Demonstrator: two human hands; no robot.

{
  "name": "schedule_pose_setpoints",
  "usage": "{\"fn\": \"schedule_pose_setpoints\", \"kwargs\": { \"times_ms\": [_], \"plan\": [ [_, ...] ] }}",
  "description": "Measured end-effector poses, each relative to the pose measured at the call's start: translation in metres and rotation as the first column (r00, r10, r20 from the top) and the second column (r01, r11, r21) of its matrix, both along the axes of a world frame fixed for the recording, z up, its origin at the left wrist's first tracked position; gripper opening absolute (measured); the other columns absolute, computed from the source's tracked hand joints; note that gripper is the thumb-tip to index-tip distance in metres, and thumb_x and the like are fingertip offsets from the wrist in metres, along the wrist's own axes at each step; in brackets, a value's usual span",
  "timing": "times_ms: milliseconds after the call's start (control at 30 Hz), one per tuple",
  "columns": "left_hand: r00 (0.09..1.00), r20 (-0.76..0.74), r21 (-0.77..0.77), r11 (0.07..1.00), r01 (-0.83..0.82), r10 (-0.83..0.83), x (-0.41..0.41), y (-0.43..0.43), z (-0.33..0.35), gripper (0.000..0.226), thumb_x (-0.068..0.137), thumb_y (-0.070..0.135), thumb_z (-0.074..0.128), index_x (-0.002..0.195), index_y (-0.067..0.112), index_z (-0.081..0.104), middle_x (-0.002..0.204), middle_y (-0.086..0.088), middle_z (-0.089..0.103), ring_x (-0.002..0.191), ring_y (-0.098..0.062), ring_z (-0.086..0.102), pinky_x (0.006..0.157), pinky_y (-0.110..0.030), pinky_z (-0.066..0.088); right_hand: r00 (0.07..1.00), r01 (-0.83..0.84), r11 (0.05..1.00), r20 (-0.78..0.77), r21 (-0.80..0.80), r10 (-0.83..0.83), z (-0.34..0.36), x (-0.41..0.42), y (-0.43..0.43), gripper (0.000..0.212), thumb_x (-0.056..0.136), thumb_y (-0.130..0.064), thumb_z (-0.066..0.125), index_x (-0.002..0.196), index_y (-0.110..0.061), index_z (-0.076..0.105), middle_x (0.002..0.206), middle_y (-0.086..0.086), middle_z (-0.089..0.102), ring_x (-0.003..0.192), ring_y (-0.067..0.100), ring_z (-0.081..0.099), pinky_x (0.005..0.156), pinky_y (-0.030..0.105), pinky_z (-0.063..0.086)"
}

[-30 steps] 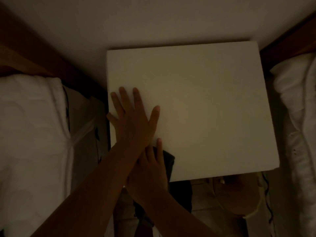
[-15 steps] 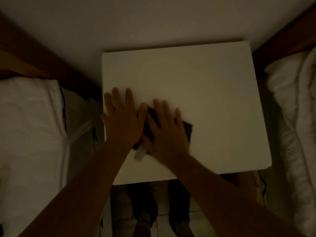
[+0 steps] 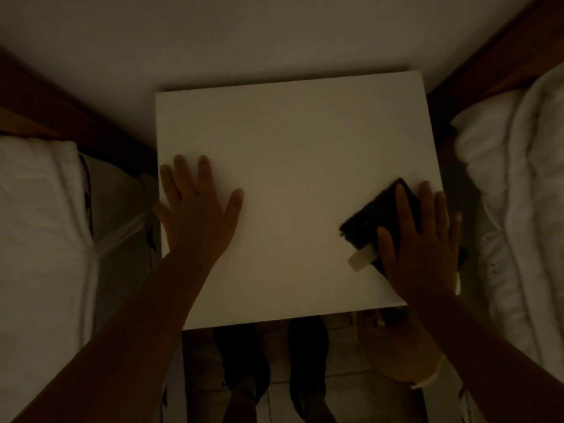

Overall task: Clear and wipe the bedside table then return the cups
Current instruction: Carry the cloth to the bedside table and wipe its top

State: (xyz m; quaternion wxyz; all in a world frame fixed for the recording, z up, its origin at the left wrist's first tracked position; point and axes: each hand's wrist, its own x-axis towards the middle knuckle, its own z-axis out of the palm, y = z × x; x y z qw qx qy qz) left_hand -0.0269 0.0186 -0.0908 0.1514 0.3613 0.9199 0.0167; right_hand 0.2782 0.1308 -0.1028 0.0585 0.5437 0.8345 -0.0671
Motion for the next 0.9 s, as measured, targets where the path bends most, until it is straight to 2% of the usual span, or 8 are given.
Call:
{"fn": "schedule_pose_setpoints", "kwargs": {
  "times_ms": [233,433,667,733,800,900],
  "plan": [
    [0.999,0.029,0.023,1.0,0.013,-0.014,-0.003,-0.004,0.007,0.077,0.091,0.065,0.031,0.153,0.027,0.005,0.162,-0.01,-0.002,0.148,-0.035,-0.005,0.114,-0.062,0.013,0.998,-0.067,0.995,0.002,-0.079,0.068,0.007,-0.002,-0.052,0.067,0.097,-0.056,0.019,0.155,-0.027,0.002,0.164,0.008,-0.002,0.15,0.029,-0.004,0.119,0.058,0.007],
    [0.994,0.068,0.062,0.995,0.079,-0.084,-0.013,-0.017,0.005,0.075,0.092,0.064,0.032,0.153,0.029,0.008,0.162,-0.008,-0.001,0.148,-0.032,-0.002,0.114,-0.059,0.015,0.956,-0.293,0.95,-0.044,-0.106,0.29,0.005,-0.063,-0.103,0.071,0.097,-0.059,0.023,0.155,-0.022,0.008,0.164,0.008,0.003,0.15,0.032,0.003,0.118,0.059,0.009],
    [0.978,0.152,0.234,0.966,0.108,-0.146,-0.019,-0.044,0.001,0.063,0.097,0.051,0.035,0.152,0.024,0.022,0.162,-0.005,0.009,0.148,-0.023,0.006,0.12,-0.047,0.014,0.855,-0.514,0.846,-0.157,-0.142,0.494,0.005,-0.155,-0.153,0.069,0.098,-0.057,0.025,0.155,-0.021,0.012,0.163,0.01,0.009,0.15,0.031,0.004,0.118,0.058,0.008],
    [0.956,0.257,0.354,0.934,0.041,-0.14,-0.021,-0.055,0.0,0.058,0.098,0.043,0.04,0.15,0.02,0.028,0.161,-0.003,0.014,0.148,-0.018,0.01,0.12,-0.041,0.015,0.818,-0.57,0.808,-0.191,-0.15,0.542,0.004,-0.176,-0.166,0.067,0.099,-0.056,0.025,0.155,-0.02,0.015,0.162,0.012,0.012,0.15,0.031,0.003,0.118,0.058,0.011],
    [0.921,0.381,0.456,0.883,-0.11,-0.082,-0.024,-0.069,0.001,0.057,0.097,0.037,0.046,0.149,0.021,0.029,0.16,0.0,0.016,0.146,-0.012,0.014,0.118,-0.033,0.019,0.779,-0.619,0.771,-0.238,-0.148,0.58,0.004,-0.192,-0.178,0.068,0.099,-0.056,0.03,0.155,-0.019,0.016,0.162,0.011,0.013,0.15,0.03,0.003,0.119,0.057,0.011],
    [0.867,0.496,0.475,0.823,-0.312,0.043,-0.024,-0.097,0.004,0.061,0.095,0.045,0.047,0.149,0.028,0.026,0.159,0.005,0.014,0.139,0.001,0.017,0.11,-0.018,0.02,0.696,-0.708,0.691,-0.312,-0.148,0.647,0.008,-0.21,-0.188,0.073,0.097,-0.053,0.037,0.155,-0.014,0.014,0.162,0.012,0.011,0.15,0.03,0.005,0.121,0.052,0.012]
  ]
}}
